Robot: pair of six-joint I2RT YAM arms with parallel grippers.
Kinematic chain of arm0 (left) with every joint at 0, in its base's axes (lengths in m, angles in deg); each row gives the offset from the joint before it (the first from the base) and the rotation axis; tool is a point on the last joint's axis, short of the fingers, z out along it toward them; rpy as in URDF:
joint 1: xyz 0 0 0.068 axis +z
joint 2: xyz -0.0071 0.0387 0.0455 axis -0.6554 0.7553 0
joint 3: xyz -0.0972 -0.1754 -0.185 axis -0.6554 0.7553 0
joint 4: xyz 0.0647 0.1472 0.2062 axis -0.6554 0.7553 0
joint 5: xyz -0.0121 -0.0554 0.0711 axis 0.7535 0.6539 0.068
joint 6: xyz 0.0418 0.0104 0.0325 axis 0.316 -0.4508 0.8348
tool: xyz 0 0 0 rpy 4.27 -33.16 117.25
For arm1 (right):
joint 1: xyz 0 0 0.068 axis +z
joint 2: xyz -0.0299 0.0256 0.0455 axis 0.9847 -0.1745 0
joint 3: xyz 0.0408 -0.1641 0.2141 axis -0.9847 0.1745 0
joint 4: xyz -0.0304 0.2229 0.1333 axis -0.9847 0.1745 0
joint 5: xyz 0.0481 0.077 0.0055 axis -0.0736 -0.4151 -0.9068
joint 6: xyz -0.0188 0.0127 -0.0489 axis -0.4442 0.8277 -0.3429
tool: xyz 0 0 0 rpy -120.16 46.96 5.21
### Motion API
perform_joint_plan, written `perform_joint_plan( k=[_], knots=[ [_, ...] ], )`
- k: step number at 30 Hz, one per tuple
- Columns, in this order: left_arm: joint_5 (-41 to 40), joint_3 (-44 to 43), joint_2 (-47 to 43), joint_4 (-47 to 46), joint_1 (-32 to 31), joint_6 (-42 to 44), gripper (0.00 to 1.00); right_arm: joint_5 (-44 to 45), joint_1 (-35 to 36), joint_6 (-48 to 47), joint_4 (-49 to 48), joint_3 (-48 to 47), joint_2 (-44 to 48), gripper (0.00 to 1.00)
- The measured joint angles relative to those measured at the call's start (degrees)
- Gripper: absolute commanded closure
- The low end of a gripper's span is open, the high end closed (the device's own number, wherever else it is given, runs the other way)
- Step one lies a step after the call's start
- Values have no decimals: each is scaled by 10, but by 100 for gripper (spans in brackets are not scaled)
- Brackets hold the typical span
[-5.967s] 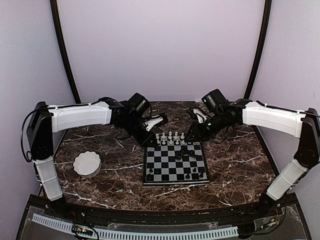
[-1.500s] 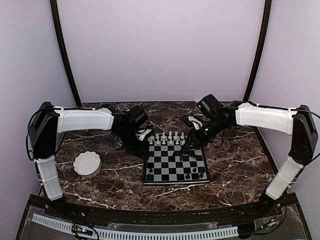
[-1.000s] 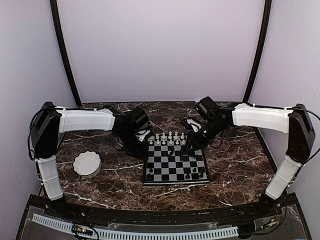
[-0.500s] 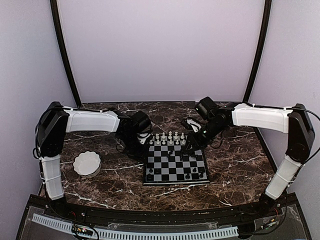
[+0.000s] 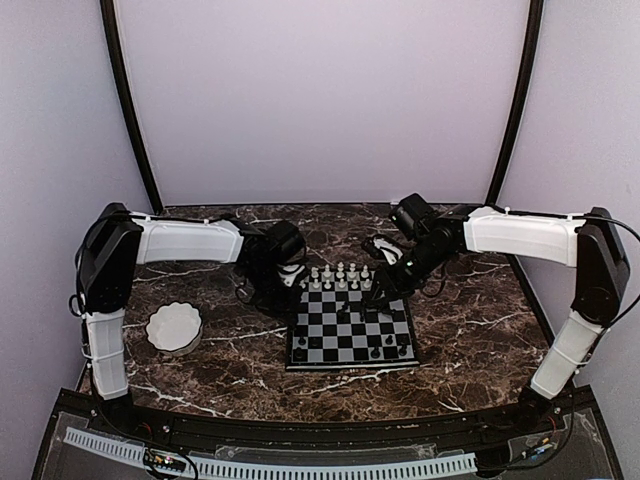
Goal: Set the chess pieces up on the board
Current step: Pick up the pawn from the chessboard, then pass from the left arm to the right
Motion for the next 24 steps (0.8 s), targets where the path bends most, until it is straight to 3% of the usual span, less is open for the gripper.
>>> perform_joint_plan(
  k=[11,24],
  knots=[
    [25,-8,0,4,6,-17,92,0,0,-1,-2,0,0,79],
    [177,28,-33,-115,53,-140,91,3,14,23,-55,-26,2,70]
  ],
)
